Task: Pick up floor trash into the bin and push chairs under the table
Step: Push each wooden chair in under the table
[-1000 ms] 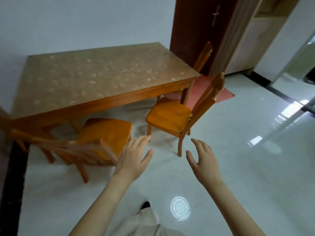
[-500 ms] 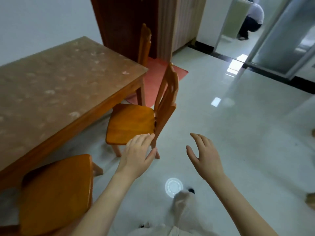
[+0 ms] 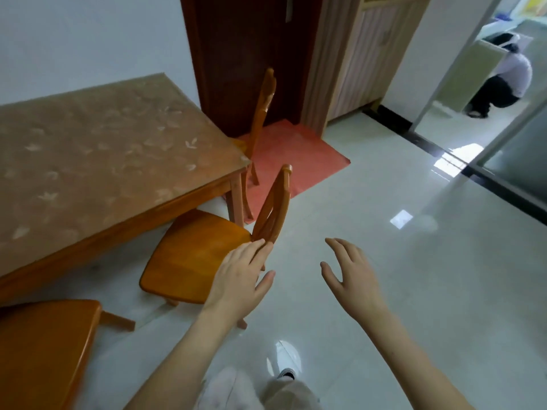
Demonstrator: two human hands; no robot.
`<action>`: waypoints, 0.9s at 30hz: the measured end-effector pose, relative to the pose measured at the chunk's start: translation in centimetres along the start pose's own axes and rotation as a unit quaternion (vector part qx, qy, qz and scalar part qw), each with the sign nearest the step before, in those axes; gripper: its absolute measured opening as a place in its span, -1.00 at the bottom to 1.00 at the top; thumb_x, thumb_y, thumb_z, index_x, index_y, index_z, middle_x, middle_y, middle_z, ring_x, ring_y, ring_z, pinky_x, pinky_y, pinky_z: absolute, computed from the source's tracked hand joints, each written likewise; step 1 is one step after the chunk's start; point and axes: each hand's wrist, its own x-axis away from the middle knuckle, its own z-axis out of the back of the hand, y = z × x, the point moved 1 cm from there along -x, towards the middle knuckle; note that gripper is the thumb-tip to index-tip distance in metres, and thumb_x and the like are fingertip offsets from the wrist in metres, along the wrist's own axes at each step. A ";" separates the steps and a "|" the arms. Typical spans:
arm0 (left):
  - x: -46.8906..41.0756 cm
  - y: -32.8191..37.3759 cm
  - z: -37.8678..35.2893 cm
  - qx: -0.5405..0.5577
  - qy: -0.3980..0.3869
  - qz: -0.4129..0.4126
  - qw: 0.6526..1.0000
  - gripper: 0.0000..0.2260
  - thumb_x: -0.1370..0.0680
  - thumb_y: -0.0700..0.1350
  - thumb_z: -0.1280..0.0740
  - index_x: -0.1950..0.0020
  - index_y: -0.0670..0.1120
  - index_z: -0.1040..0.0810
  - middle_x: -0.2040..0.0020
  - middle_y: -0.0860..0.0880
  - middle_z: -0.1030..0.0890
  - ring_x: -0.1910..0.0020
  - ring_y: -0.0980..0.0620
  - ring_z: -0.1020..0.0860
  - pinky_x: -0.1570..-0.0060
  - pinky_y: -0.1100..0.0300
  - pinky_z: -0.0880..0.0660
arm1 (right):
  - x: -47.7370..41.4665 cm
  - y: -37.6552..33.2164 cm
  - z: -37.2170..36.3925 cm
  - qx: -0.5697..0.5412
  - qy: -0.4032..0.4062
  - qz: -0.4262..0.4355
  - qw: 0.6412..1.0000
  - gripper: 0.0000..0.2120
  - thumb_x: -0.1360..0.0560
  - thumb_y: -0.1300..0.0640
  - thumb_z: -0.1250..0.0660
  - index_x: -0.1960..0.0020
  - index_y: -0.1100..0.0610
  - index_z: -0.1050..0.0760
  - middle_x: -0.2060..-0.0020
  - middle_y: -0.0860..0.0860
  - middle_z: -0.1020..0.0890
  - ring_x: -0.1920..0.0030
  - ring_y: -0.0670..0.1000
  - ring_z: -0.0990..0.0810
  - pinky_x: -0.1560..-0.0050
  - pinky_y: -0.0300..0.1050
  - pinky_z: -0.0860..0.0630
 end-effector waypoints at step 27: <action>-11.9 0.6 -13.6 0.008 0.074 0.304 0.950 -0.65 -0.53 0.15 -0.33 -0.27 0.06 -0.52 0.08 0.06 -0.64 0.21 0.07 -0.59 0.19 0.39 -0.36 | -32.0 6.4 -12.4 0.071 -0.351 0.498 0.790 -0.39 -0.47 -0.45 -0.07 -0.28 -0.09 -0.52 -0.12 -0.13 -0.60 -0.26 -0.07 -0.47 -0.52 0.17 -0.08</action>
